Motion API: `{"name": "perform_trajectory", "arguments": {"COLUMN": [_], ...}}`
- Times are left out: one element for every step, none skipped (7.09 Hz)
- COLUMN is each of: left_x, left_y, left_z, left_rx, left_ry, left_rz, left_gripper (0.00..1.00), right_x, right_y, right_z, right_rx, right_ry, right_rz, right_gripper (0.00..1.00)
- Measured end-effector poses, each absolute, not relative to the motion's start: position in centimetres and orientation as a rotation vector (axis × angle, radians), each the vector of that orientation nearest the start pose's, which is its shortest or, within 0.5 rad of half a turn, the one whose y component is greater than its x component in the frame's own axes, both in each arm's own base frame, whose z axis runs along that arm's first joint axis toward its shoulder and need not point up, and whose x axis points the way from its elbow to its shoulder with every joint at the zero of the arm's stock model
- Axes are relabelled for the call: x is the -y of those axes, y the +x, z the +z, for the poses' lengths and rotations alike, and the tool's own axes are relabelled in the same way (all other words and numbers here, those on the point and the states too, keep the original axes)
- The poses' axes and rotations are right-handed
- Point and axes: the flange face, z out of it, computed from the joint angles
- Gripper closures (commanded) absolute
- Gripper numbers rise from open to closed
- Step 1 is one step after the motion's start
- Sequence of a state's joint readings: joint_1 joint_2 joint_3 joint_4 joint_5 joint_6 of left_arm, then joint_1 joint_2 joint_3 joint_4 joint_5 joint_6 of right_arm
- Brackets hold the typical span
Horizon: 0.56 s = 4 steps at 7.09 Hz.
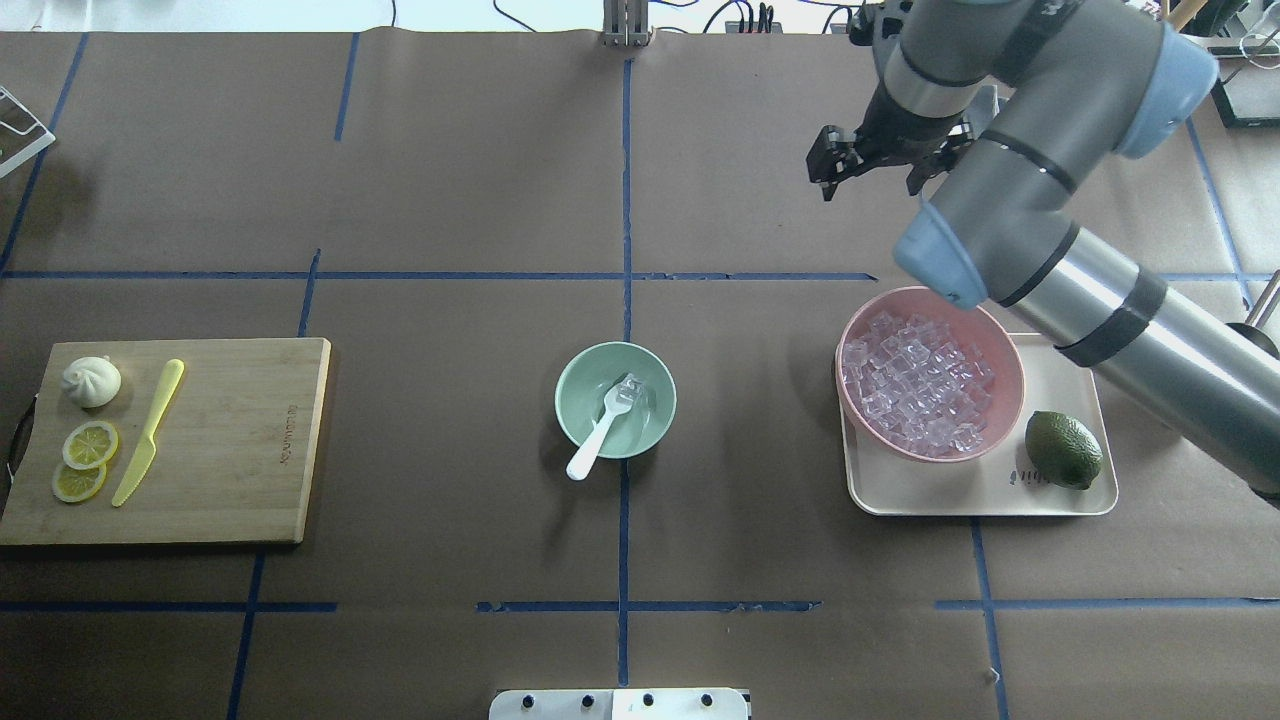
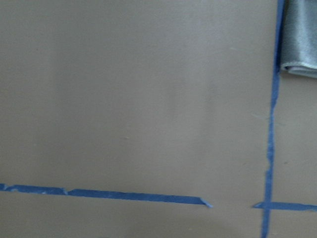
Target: Put spoon and ice into bowl
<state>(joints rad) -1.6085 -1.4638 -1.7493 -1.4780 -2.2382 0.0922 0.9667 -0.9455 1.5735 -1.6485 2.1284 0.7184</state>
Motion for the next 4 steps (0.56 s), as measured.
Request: {"name": "perform_trajectory", "arguments": {"left_x": [43.9, 43.7, 43.5, 43.4], "left_y": [-8.5, -8.0, -7.8, -7.8], "left_z": [64.2, 64.7, 65.1, 65.5], "left_rx": [-0.712, -0.772, -0.802, -0.814], "left_ry": [0.013, -0.003, -0.014, -0.021], "left_rz": [0.04, 0.029, 0.02, 0.017], "left_gripper": [0.0, 0.0, 0.0, 0.0], "right_x": [62.3, 62.0, 61.1, 59.8], "right_y": [-28.0, -23.4, -19.4, -15.2], "right_z": [32.3, 35.3, 38.6, 42.4], "right_rx": [0.757, 0.744, 0.721, 0.695], "right_ry": [0.106, 0.129, 0.148, 0.16], "right_rz": [-0.066, -0.098, -0.143, -0.197], "right_gripper": [0.01, 0.0, 0.0, 0.0]}}
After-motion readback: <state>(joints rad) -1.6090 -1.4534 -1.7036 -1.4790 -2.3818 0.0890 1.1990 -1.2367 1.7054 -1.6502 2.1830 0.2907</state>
